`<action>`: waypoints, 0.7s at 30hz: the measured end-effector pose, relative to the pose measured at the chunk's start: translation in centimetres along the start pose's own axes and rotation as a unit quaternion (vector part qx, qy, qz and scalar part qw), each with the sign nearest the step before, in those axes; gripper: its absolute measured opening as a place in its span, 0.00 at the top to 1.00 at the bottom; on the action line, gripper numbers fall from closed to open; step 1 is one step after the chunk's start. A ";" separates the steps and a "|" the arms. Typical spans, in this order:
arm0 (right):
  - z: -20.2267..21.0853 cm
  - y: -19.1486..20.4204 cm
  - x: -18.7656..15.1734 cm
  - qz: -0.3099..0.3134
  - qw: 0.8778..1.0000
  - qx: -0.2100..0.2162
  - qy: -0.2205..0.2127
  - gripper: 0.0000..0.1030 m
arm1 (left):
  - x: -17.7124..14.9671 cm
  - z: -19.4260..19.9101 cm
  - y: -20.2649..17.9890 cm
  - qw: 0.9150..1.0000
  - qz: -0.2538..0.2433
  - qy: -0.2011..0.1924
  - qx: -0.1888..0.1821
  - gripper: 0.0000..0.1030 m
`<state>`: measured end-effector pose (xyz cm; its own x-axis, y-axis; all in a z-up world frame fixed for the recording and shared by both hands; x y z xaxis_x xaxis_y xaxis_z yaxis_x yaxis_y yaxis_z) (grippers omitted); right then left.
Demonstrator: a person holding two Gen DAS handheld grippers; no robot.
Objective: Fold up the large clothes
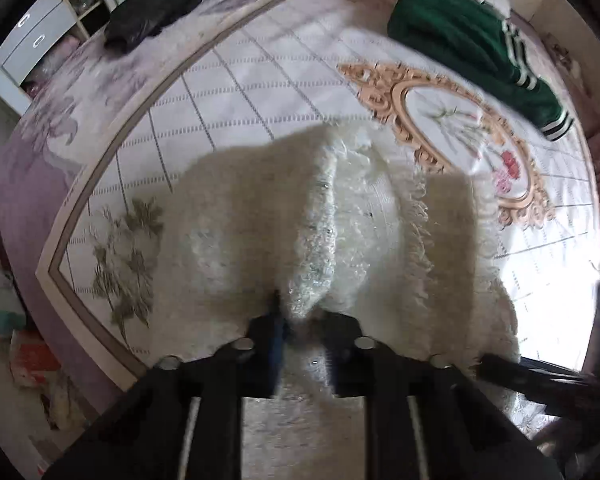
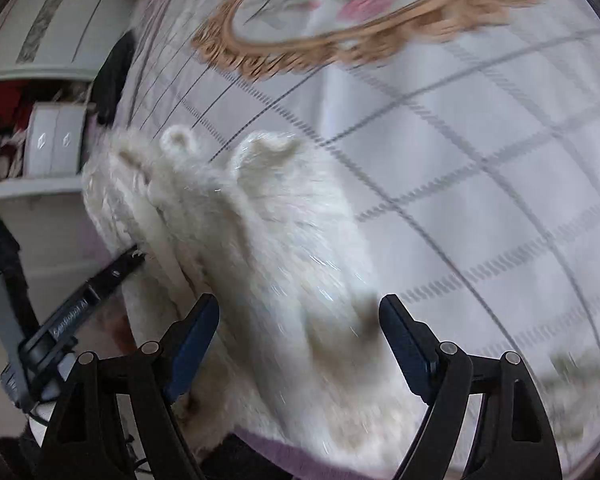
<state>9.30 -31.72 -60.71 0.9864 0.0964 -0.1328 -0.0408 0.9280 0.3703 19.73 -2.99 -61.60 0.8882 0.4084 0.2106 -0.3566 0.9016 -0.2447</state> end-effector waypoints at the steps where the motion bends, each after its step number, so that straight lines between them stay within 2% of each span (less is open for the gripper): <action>1: -1.0 -0.2 -0.2 0.017 1.000 0.000 0.014 0.18 | 0.1 0.4 0.1 1.000 -0.005 -0.006 -0.006 0.92; 2: -1.9 -0.2 -1.1 0.029 0.999 -0.003 0.018 0.18 | 0.2 0.7 0.1 1.000 -0.010 -0.011 -0.011 0.92; 3: -2.7 0.1 -1.3 0.035 0.999 0.004 0.021 0.24 | 0.3 1.2 -0.3 1.000 -0.017 -0.013 -0.020 0.92; 5: -3.7 0.7 -1.3 0.025 0.999 0.008 0.024 0.38 | 0.4 2.4 -1.2 0.999 -0.035 -0.022 -0.024 0.93; 6: -3.7 0.9 -1.5 0.012 0.999 0.021 0.022 0.49 | 0.5 2.9 -1.9 0.998 -0.047 -0.026 -0.025 0.93; 7: -3.6 1.1 -1.7 -0.004 0.999 0.039 0.025 0.55 | 0.4 3.7 -2.8 0.997 -0.061 -0.031 -0.029 0.93; 9: -3.5 1.3 -2.0 -0.038 0.996 0.069 0.028 0.59 | 0.0 4.8 -4.9 0.995 -0.083 -0.030 -0.041 0.93; 10: -3.5 1.5 -2.1 -0.050 0.995 0.081 0.028 0.60 | -0.4 5.1 -5.9 0.994 -0.093 -0.029 -0.056 0.97; 11: -3.6 2.0 -2.0 -0.058 0.993 0.094 0.029 0.61 | -0.9 5.0 -7.0 0.992 -0.109 -0.023 -0.055 0.97; 13: -3.6 2.8 -1.8 -0.073 0.990 0.120 0.031 0.62 | -2.6 4.1 -9.1 0.987 -0.128 -0.001 -0.093 1.00; 14: -3.6 3.1 -1.6 -0.079 0.988 0.131 0.030 0.63 | -3.4 3.5 -9.8 0.985 -0.139 0.010 -0.099 1.00; 15: -3.4 3.3 -1.3 -0.082 0.986 0.143 0.026 0.64 | -3.8 3.0 -9.9 0.984 -0.160 0.005 -0.076 1.00; 17: -3.0 3.1 -1.0 -0.085 0.983 0.162 0.029 0.62 | -4.2 2.2 -9.5 0.986 -0.140 0.025 -0.087 1.00; 18: -3.1 2.8 -0.7 -0.080 0.985 0.149 0.031 0.58 | -3.8 2.2 -8.7 0.989 -0.111 0.030 -0.095 1.00; 21: -2.3 1.1 -1.1 -0.082 0.988 0.126 0.049 0.44 | -2.4 3.6 -6.6 0.993 -0.065 0.021 -0.095 0.98</action>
<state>7.79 -29.95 -62.28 0.9561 -0.0020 -0.2929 0.1706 0.8166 0.5514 18.96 -9.44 -57.10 0.9358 0.2809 0.2131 -0.1812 0.9016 -0.3928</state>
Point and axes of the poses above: each gripper's, at about its wrist camera, not at the fingertips, and z roughly against the way its jaws point, y to its left, x to its top, the point moved 10 cm from there along -z, roughly the way its jaws point, and after that the axes turned 11 degrees about -x, right-handed, at the moved point
